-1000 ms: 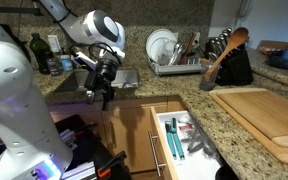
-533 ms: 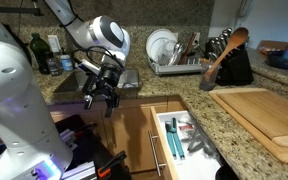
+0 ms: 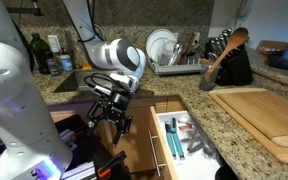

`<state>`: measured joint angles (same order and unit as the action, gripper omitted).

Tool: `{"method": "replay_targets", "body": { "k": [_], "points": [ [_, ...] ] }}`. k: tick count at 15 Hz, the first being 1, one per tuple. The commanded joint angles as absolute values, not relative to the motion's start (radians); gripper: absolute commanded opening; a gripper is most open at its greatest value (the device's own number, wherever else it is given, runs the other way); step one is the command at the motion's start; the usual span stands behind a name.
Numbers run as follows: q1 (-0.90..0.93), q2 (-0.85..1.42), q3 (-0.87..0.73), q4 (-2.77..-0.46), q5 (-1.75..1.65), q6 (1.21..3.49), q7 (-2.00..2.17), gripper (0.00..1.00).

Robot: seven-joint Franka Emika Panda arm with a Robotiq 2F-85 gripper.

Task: Close the open drawer

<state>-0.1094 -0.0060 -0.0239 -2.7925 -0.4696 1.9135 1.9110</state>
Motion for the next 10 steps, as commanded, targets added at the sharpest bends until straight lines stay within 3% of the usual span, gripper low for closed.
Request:
{"method": "replay_targets", "body": {
  "k": [1,10],
  "points": [
    [-0.099,0.013,-0.051,-2.788,-0.465,1.925,1.91,1.0],
    [-0.123,0.226,-0.204,-2.74,-0.48,2.133,2.09,1.0]
  ]
}}
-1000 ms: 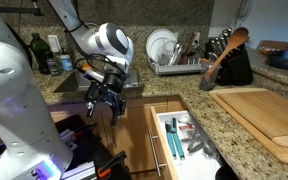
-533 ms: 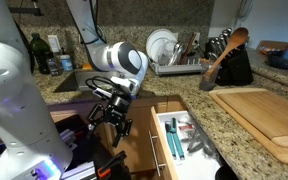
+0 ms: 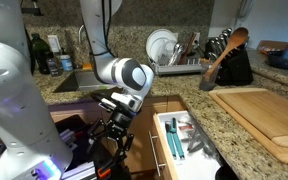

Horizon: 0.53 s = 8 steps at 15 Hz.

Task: Close the open drawer

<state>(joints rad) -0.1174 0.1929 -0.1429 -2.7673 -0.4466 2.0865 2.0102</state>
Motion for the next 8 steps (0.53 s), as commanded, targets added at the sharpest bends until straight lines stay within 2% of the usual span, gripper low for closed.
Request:
{"method": "replay_targets", "body": {
  "k": [1,4,6,8],
  "points": [
    [-0.107,0.208,-0.227,-2.734,-0.507,2.126,2.152,1.0],
    [-0.066,0.105,-0.231,-2.714,-0.583,2.05,2.306,1.0],
    [-0.065,0.12,-0.216,-2.688,-0.619,2.056,2.435,1.0],
    [-0.084,0.125,-0.204,-2.692,-0.589,2.067,2.364,1.0]
  ]
}}
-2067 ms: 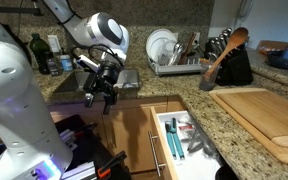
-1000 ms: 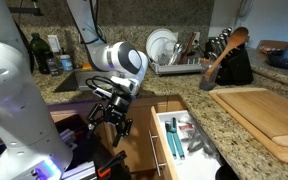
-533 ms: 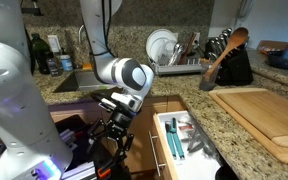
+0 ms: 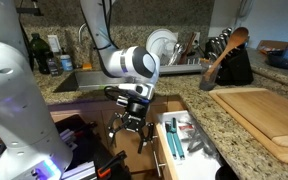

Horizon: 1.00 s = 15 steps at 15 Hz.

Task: Close the open drawer

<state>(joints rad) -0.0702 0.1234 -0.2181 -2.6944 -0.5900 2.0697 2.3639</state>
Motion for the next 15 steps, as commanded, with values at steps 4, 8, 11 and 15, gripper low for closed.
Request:
{"method": "replay_targets", "body": {
  "k": [4,8,11,15],
  "points": [
    [-0.078,0.12,-0.203,-2.703,-0.617,2.059,2.388,1.0],
    [-0.125,0.201,-0.245,-2.717,-0.87,2.425,2.391,1.0],
    [-0.155,0.291,-0.275,-2.677,-1.001,2.666,2.384,1.0],
    [-0.155,0.254,-0.298,-2.687,-1.046,2.714,2.395,1.0]
  ]
}}
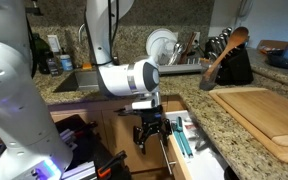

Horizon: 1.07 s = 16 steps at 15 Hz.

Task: Close the open drawer

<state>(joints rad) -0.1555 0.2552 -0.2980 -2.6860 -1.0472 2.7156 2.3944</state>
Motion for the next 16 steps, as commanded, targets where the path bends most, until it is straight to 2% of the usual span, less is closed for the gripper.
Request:
{"method": "replay_targets", "body": {
  "k": [1,6,7,13,14,15,16],
  "points": [
    [-0.161,0.268,-0.3,-2.678,-1.055,2.736,2.389,1.0],
    [-0.051,0.322,-0.367,-2.597,-1.28,2.589,2.737,1.0],
    [0.025,0.278,-0.444,-2.567,-1.181,2.524,2.624,1.0],
    [0.336,0.385,-0.785,-2.371,-1.053,2.442,2.605,1.0],
    [0.348,0.411,-0.792,-2.379,-0.957,2.451,2.601,1.0],
    [0.166,0.29,-0.624,-2.408,-1.101,2.415,2.62,1.0],
    [0.198,0.31,-0.652,-2.391,-1.057,2.414,2.619,1.0]
  ]
}}
